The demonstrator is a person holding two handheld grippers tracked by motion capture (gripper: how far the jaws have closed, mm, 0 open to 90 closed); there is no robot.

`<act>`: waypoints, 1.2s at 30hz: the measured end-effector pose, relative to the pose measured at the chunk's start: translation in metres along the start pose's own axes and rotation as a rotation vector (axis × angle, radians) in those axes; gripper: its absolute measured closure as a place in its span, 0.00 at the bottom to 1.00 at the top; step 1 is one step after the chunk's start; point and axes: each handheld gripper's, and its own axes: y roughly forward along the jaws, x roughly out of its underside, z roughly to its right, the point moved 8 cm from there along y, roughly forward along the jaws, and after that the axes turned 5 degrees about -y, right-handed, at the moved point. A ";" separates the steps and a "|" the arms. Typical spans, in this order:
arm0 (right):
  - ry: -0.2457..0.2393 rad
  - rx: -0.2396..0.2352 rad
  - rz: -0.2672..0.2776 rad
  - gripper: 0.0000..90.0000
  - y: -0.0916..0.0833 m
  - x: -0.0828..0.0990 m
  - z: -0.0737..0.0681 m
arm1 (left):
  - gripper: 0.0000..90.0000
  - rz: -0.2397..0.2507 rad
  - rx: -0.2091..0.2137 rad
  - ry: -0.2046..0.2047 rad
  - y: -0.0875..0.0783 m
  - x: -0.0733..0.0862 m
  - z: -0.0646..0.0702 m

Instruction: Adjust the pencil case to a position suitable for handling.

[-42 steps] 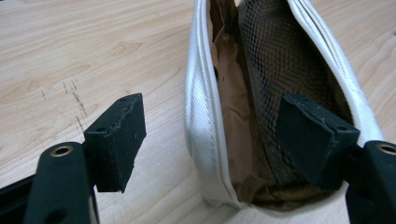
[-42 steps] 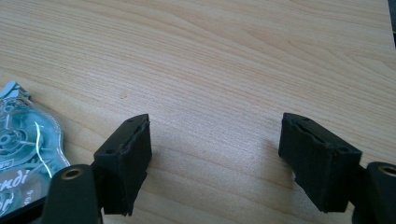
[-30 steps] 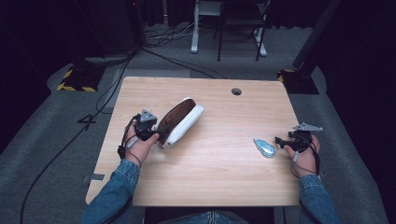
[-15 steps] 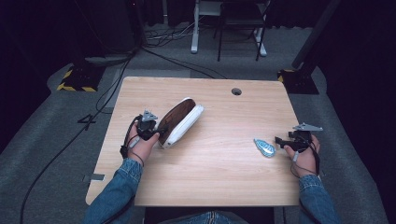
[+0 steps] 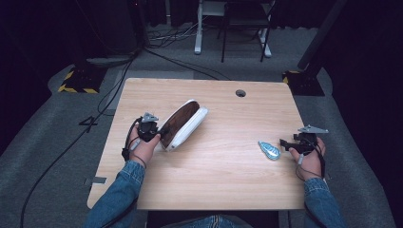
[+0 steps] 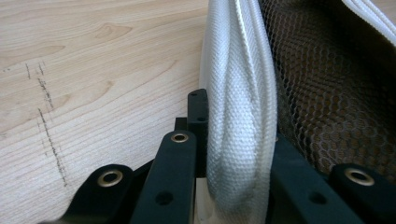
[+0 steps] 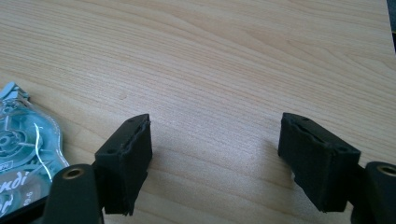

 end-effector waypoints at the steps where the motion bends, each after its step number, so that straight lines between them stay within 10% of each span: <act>1: 0.000 0.000 0.000 0.29 0.000 0.000 0.000 | 0.93 0.002 0.004 -0.003 0.000 0.000 0.000; 36: -0.003 0.000 0.001 0.31 0.000 0.000 -0.001 | 0.94 -0.027 0.234 0.082 -0.040 0.021 0.087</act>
